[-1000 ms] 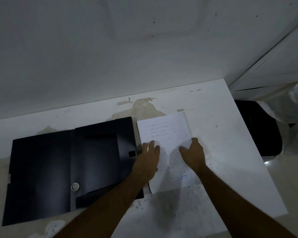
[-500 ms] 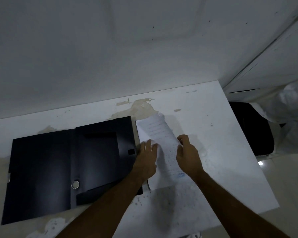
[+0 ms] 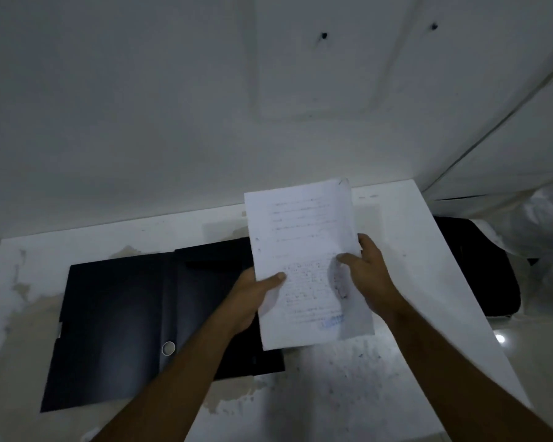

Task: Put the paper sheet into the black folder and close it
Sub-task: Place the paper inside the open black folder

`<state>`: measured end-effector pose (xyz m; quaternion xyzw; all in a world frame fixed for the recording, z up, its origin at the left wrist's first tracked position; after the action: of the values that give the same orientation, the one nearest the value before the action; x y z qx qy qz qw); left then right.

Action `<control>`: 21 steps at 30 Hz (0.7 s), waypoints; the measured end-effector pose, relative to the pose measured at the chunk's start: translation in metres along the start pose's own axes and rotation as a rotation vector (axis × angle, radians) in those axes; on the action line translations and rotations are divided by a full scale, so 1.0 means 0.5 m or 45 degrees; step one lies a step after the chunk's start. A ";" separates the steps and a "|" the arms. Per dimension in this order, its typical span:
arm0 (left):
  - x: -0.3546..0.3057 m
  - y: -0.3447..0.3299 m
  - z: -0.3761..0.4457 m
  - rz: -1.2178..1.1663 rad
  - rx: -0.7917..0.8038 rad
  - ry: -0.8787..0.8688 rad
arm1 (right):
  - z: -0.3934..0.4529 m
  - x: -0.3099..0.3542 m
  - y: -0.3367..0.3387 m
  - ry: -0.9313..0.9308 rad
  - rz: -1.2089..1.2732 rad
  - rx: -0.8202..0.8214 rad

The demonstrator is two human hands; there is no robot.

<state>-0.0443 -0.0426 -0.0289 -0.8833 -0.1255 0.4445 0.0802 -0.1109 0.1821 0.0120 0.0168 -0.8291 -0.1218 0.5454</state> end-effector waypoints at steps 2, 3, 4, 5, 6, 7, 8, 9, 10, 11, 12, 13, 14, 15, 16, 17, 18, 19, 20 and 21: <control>-0.019 0.055 -0.018 -0.002 -0.087 -0.040 | -0.015 -0.002 -0.056 -0.038 -0.007 0.071; -0.025 0.088 -0.029 0.021 -0.138 -0.055 | -0.025 -0.004 -0.087 -0.052 -0.016 0.114; -0.031 0.123 -0.042 0.039 -0.183 -0.068 | -0.037 -0.006 -0.119 -0.061 -0.023 0.165; -0.033 0.164 -0.056 0.056 -0.230 -0.077 | -0.049 -0.011 -0.153 -0.065 -0.030 0.221; -0.034 0.204 -0.072 0.069 -0.273 -0.080 | -0.061 -0.018 -0.187 -0.060 -0.043 0.275; -0.033 0.248 -0.088 0.084 -0.320 -0.073 | -0.072 -0.028 -0.220 -0.049 -0.067 0.316; -0.030 0.295 -0.103 0.096 -0.367 -0.061 | -0.081 -0.041 -0.249 -0.024 -0.120 0.334; -0.026 0.343 -0.118 0.110 -0.416 -0.050 | -0.087 -0.058 -0.271 0.028 -0.233 0.314; -0.023 0.392 -0.133 0.124 -0.473 -0.041 | -0.090 -0.072 -0.286 0.112 -0.399 0.273; -0.021 0.439 -0.148 0.142 -0.524 -0.036 | -0.093 -0.090 -0.300 0.201 -0.581 0.242; -0.019 0.483 -0.162 0.155 -0.568 -0.032 | -0.099 -0.106 -0.313 0.274 -0.732 0.235; -0.015 0.527 -0.175 0.165 -0.603 -0.019 | -0.106 -0.126 -0.328 0.302 -0.835 0.258; -0.010 0.568 -0.188 0.175 -0.625 0.001 | -0.115 -0.145 -0.342 0.301 -0.895 0.299; -0.006 0.606 -0.198 0.190 -0.636 0.021 | -0.123 -0.164 -0.355 0.288 -0.928 0.341; -0.003 0.638 -0.206 0.214 -0.629 0.041 | -0.129 -0.180 -0.366 0.278 -0.945 0.372; 0.000 0.670 -0.212 0.250 -0.618 0.064 | -0.134 -0.192 -0.375 0.270 -0.956 0.387; 0.002 0.696 -0.218 0.298 -0.606 0.099 | -0.137 -0.201 -0.382 0.265 -0.968 0.390; 0.004 0.719 -0.221 0.344 -0.592 0.138 | -0.137 -0.208 -0.386 0.263 -0.981 0.382; 0.005 0.739 -0.221 0.379 -0.576 0.177 | -0.136 -0.212 -0.388 0.268 -0.994 0.367; 0.003 0.754 -0.220 0.418 -0.558 0.208 | -0.134 -0.216 -0.389 0.273 -1.005 0.354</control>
<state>0.1020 -0.4056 -0.0606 -0.9210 -0.0670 0.3412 -0.1758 -0.0269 -0.0015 -0.1028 0.4184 -0.7064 -0.2058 0.5325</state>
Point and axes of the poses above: each hand's wrist, its own z-axis towards the middle knuckle, its own y-axis out of the back of the hand, x = y × z, the point moved 8 cm from there along z, towards the middle knuckle, and after that the axes turned 7 degrees about -x, right-handed, at the moved point
